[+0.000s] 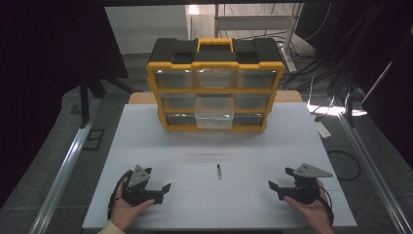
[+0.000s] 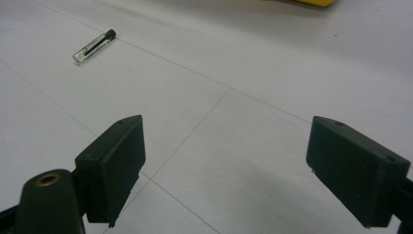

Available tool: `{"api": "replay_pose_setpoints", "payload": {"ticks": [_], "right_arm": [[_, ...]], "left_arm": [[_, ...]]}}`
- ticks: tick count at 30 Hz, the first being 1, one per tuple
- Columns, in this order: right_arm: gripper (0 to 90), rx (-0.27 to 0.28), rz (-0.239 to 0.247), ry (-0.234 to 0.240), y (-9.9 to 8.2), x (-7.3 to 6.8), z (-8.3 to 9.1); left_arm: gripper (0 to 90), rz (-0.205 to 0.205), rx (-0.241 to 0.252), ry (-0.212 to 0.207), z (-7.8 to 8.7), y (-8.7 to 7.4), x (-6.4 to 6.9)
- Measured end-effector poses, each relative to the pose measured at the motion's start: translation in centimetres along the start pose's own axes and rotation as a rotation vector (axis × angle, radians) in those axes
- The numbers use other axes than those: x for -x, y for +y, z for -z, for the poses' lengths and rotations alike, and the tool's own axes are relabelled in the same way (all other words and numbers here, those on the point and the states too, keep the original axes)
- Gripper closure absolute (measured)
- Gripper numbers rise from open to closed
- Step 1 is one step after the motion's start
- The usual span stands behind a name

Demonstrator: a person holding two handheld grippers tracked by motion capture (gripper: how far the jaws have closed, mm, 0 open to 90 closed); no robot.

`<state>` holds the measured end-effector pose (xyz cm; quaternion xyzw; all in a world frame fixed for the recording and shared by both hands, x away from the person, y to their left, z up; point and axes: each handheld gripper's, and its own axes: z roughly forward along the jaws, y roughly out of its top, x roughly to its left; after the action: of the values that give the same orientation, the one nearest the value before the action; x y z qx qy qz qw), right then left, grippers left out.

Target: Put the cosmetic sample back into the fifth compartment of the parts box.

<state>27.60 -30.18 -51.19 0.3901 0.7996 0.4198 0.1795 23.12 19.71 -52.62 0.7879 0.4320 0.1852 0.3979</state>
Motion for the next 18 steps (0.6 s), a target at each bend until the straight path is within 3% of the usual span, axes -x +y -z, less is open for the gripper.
{"api": "replay_pose_setpoints", "payload": {"ticks": [10,18], "right_arm": [[14.4,0.027,0.022,0.023,0.21,-0.25,0.43],[14.4,0.017,0.038,0.047,0.4,-0.52,0.07]], "left_arm": [[8.9,-0.013,-0.007,-0.012,-0.35,0.18,0.2],[8.8,-0.016,-0.012,-0.019,-0.33,0.16,0.19]]}}
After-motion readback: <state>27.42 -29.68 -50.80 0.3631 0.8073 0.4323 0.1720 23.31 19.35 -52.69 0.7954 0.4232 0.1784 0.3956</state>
